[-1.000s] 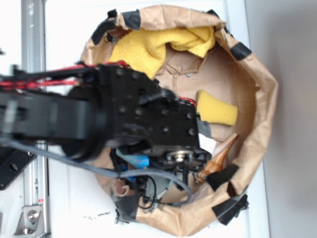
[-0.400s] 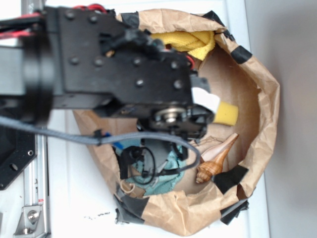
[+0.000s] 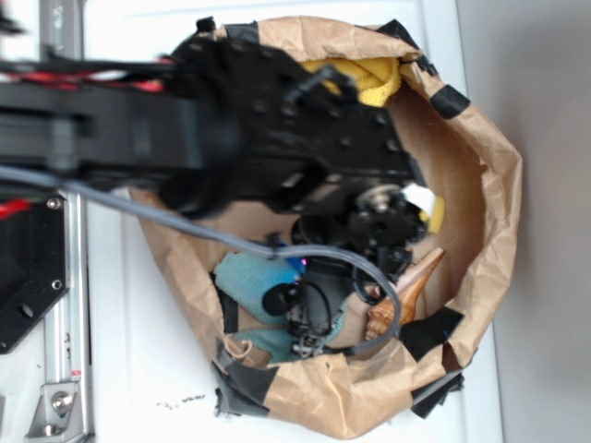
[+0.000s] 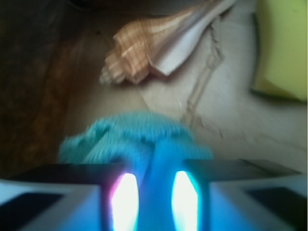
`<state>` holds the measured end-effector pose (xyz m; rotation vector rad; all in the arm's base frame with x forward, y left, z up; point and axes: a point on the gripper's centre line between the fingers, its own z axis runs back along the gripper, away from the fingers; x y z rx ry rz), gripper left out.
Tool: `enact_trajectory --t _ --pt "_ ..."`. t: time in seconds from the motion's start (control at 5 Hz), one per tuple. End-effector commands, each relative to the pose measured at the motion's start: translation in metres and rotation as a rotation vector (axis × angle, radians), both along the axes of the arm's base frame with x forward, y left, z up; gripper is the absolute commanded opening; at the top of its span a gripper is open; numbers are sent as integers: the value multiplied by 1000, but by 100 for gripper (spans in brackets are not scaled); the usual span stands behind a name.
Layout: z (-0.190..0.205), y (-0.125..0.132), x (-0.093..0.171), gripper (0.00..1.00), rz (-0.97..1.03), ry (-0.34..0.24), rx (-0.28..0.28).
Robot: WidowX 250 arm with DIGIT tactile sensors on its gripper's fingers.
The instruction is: Grab the blue cloth.
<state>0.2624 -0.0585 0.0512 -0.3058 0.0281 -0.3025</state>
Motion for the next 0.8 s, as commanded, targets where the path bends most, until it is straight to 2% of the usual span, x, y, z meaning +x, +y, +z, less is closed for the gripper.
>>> enact_trajectory --t 0.0,0.2,0.6 --pt "10 -46 -13 100 -112 -61 -113" --pt "8 -52 -19 100 -146 -60 -100" --pt "-16 -51 -29 100 -150 1 -20"
